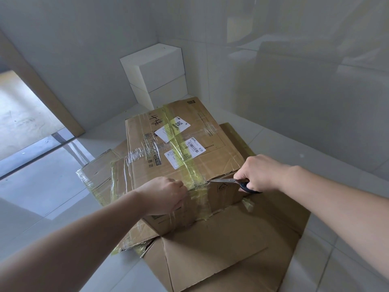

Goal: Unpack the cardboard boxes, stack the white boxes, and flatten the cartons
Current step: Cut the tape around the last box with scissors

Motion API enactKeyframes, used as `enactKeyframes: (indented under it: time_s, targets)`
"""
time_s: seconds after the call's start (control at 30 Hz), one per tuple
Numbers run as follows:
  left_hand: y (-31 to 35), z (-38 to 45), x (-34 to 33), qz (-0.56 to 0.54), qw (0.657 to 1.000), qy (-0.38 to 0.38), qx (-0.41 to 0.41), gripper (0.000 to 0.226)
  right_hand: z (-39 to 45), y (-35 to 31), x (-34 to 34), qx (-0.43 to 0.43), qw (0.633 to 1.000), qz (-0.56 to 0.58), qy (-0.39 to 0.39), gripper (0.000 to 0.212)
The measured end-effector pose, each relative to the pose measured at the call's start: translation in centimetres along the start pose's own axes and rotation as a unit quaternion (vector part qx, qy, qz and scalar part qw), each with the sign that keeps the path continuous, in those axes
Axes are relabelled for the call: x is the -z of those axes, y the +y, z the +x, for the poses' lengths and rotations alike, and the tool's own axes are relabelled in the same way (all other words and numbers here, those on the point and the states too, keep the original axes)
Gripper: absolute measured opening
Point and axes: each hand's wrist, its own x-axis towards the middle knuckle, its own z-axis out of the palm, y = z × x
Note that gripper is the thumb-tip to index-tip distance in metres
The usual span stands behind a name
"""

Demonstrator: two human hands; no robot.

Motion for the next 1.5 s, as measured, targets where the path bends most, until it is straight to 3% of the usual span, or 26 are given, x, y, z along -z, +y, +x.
enactKeyframes:
  time_s: [0.13, 0.27, 0.43, 0.77, 0.87, 1.07, 1.27, 1.5]
  targets:
    - [-0.1, -0.1, -0.1, -0.004, 1.0, -0.001, -0.001, 0.02, 0.2, 0.1, 0.1, 0.024, 0.999, -0.045, 0.011, 0.022]
    - [-0.2, -0.2, -0.1, -0.024, 1.0, -0.005, 0.005, 0.019, -0.1, 0.6, -0.2, 0.036, 0.999, 0.009, 0.031, 0.038]
    - [-0.6, -0.4, -0.2, -0.036, 0.997, -0.02, 0.067, 0.016, 0.3, 0.6, 0.1, 0.064, 0.997, -0.015, 0.034, 0.039]
    - [-0.2, -0.1, -0.5, 0.011, 0.994, -0.1, 0.052, 0.027, 1.5, -1.8, 0.1, 0.074, 0.996, -0.037, 0.016, 0.021]
    - [-0.1, 0.0, -0.5, 0.013, 0.994, -0.093, 0.047, 0.027, 1.5, -1.7, 0.0, 0.076, 0.996, -0.038, 0.016, 0.019]
    - [-0.3, -0.1, -0.4, 0.004, 0.996, -0.083, 0.036, 0.027, 1.0, -1.6, -1.0, 0.076, 0.996, -0.005, 0.035, 0.044]
    - [-0.4, -0.2, -0.2, -0.006, 0.997, -0.072, 0.033, 0.025, 1.4, -2.5, -0.6, 0.088, 0.993, -0.04, 0.071, 0.036]
    - [-0.5, -0.2, 0.0, -0.022, 0.998, -0.052, 0.021, 0.017, 2.3, -3.8, -0.4, 0.071, 0.996, -0.027, 0.037, 0.034]
